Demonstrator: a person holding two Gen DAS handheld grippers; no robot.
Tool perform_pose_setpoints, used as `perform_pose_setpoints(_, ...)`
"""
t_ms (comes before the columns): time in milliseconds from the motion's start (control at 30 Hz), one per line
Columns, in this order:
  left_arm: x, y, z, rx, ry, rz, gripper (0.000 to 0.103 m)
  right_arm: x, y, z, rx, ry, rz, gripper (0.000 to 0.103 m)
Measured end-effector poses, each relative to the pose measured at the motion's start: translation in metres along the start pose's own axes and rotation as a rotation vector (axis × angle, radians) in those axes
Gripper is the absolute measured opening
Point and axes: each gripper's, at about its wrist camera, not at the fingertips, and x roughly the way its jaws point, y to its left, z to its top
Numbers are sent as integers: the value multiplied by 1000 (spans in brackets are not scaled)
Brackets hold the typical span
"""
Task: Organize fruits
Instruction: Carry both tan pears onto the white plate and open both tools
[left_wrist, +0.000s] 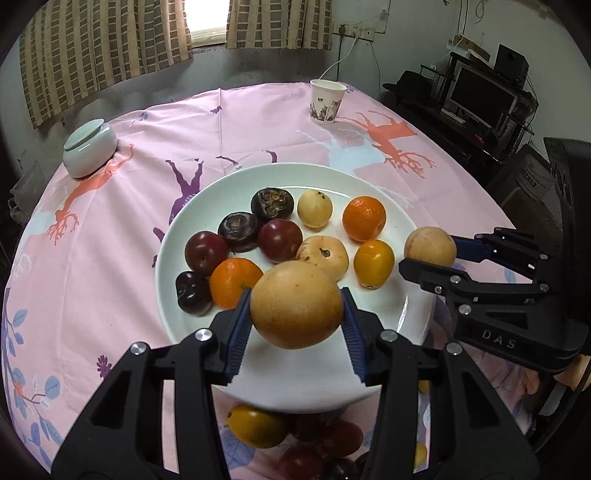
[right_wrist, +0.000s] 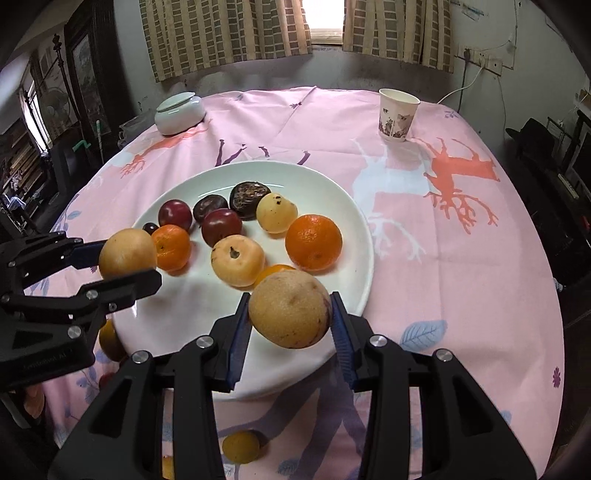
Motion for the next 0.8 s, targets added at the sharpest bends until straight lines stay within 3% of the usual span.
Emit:
perform_pose_setpoints(300, 23, 6, 9, -14, 40, 14, 47, 18, -6, 13, 2, -43, -39, 42)
perform_pose_setpoints(400, 27, 8, 12, -20, 46, 14, 47, 20, -6, 16, -7, -51, -48, 46)
perform_pose_setpoints(567, 11, 19, 16, -64, 8, 16, 49, 9, -4, 19, -36, -91, -83, 47)
perform_pose_setpoints(700, -18, 26, 19, -83, -73, 19, 80, -8, -2, 17, -29, -89, -71, 49)
perform_pose_setpoints(767, -32, 27, 19, -81, -104, 28, 80, -20, -1, 11, -13, -76, -51, 50)
perform_pose_setpoints(800, -39, 27, 18, -76, -119, 36, 79, -27, -1, 6, 0, -69, -32, 57)
